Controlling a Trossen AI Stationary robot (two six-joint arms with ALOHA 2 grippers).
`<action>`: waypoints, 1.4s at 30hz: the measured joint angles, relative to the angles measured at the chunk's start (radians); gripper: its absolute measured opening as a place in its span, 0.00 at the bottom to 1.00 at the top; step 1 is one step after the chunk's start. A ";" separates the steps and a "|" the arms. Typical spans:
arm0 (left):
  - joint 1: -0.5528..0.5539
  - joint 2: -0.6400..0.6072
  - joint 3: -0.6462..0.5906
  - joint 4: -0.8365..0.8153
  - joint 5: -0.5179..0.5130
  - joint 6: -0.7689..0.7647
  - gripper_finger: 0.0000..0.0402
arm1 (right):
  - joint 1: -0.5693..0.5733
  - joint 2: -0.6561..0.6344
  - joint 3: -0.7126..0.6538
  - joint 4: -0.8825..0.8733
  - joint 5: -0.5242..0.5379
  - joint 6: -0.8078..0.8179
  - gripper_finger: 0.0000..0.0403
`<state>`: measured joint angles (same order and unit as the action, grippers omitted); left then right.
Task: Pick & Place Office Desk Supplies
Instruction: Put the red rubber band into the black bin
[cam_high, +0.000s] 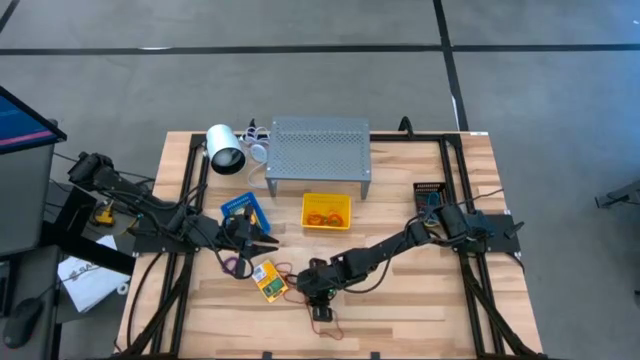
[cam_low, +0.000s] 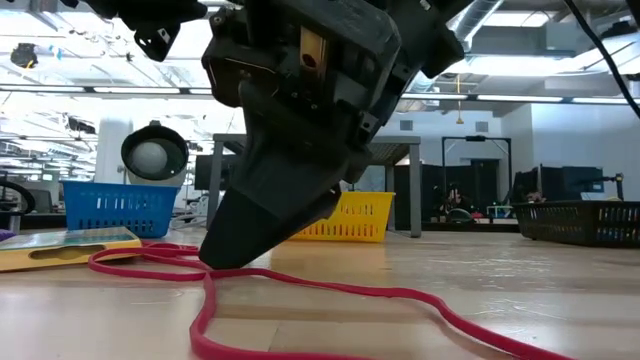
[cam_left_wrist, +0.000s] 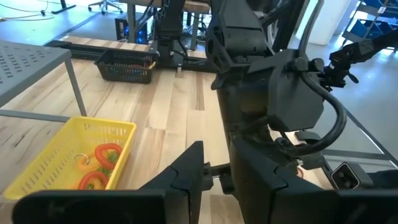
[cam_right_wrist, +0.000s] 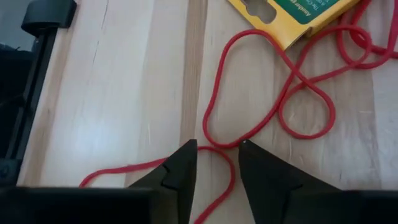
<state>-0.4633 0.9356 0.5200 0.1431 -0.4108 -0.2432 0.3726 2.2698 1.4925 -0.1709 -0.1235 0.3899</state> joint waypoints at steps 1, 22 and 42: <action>0.000 0.000 0.000 -0.001 0.000 0.000 0.19 | 0.003 -0.001 0.000 -0.002 0.012 0.000 0.28; -0.001 0.000 0.000 -0.002 0.000 0.000 0.19 | 0.038 -0.003 -0.010 -0.059 0.092 0.003 0.01; -0.001 0.000 0.001 -0.004 0.000 0.000 0.19 | 0.024 -0.133 -0.030 -0.340 0.209 -0.012 0.00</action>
<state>-0.4644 0.9360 0.5205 0.1388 -0.4106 -0.2432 0.3967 2.1373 1.4628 -0.5113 0.0857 0.3778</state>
